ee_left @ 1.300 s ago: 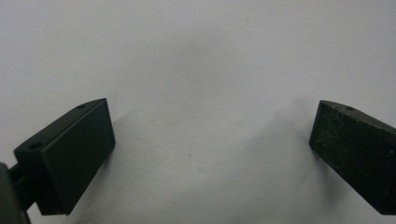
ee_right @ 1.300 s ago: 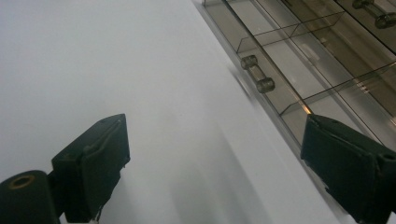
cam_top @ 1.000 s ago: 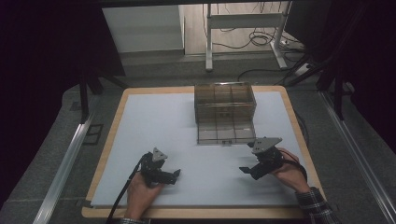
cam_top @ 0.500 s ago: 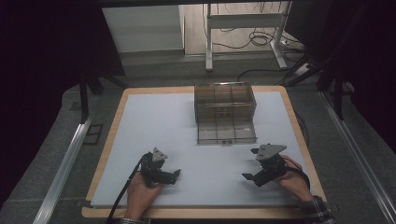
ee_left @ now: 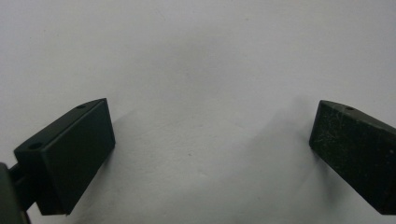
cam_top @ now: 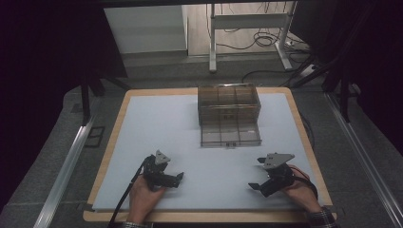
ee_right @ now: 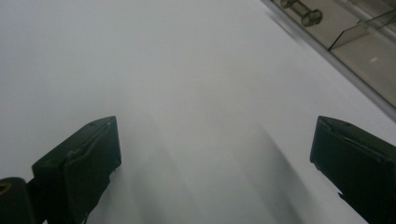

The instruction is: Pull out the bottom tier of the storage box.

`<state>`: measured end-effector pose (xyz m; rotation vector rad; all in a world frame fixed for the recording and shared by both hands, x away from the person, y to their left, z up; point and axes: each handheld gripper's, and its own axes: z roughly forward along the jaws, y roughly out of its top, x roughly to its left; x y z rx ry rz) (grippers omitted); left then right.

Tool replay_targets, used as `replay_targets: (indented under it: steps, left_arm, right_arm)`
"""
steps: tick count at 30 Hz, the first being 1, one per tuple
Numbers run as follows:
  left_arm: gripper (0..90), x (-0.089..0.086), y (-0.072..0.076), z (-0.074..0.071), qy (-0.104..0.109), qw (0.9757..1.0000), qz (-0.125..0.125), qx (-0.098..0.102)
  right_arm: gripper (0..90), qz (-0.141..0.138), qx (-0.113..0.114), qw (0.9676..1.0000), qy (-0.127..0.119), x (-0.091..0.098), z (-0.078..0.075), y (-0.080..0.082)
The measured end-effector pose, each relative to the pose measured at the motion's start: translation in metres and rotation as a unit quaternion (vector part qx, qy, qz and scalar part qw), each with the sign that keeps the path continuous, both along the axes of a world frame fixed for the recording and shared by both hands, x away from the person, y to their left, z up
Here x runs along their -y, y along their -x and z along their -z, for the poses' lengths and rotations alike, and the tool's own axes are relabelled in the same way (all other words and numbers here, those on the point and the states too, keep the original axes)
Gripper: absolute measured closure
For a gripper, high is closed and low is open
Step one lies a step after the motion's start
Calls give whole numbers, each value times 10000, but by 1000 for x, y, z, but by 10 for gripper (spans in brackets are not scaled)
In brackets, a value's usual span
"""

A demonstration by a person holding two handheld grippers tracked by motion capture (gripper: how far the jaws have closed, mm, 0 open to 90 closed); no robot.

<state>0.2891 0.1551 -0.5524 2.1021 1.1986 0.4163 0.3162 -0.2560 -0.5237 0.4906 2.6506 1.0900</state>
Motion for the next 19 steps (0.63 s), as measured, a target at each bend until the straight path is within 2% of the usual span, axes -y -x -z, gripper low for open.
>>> replay_targets:
  steps: [5,8,14,19]
  left_arm:
    - [0,0,0,0,1,10000,0,0]
    - [0,0,0,0,1,10000,0,0]
    - [0,0,0,0,-1,10000,1,1]
    - [0,0,0,0,-7,10000,-1,2]
  right_arm:
    - [17,20,-102,9999,5,1,5,1]
    - [17,32,-193,9998,94,0,9,0]
    - [16,29,-311,9995,98,0,10,-2]
    - [15,38,-309,9995,97,0,10,-1]
